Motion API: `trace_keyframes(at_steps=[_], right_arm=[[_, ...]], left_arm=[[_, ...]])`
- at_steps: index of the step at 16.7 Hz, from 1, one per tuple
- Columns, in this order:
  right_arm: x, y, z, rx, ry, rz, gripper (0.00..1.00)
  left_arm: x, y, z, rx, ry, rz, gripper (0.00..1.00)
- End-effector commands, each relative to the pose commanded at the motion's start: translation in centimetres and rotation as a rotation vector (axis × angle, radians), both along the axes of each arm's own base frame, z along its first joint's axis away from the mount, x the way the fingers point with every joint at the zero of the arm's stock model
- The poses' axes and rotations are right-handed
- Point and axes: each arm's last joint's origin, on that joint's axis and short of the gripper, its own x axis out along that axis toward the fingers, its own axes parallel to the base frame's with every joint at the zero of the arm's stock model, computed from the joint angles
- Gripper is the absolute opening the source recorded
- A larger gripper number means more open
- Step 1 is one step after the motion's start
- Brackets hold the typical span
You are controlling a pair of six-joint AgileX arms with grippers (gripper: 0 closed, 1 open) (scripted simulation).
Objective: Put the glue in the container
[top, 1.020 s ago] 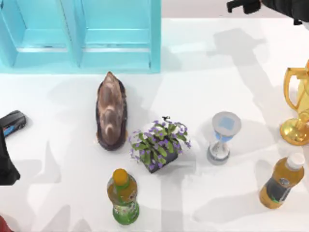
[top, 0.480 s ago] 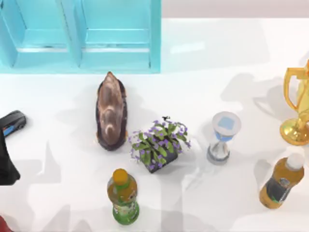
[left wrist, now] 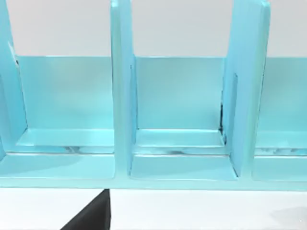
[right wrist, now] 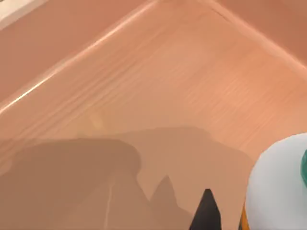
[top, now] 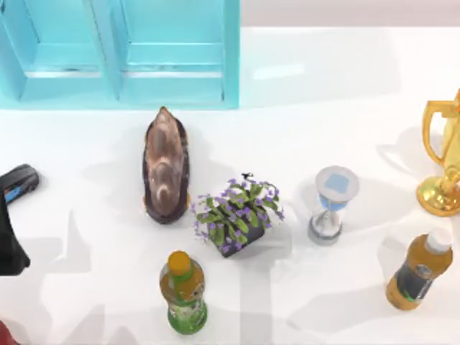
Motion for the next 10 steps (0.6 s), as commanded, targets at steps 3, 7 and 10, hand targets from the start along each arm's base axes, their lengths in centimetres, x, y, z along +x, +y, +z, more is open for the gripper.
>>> trace_keyframes(at_steps=[3,7,10], right_arm=[[-3.7,-0.9,-0.1,0.112,-0.083,-0.019,0.0],[-5.6,-0.6,0.4,0.18,-0.168,-0.024,0.0],[-5.7,-0.4,0.6,0.19,-0.18,-0.018,0.0]], left_arm=[[0.0,0.0,0.0,0.0,0.0,0.0,1.0],[0.0,0.0,0.0,0.0,0.0,0.0,1.0],[0.0,0.0,0.0,0.0,0.0,0.0,1.0]])
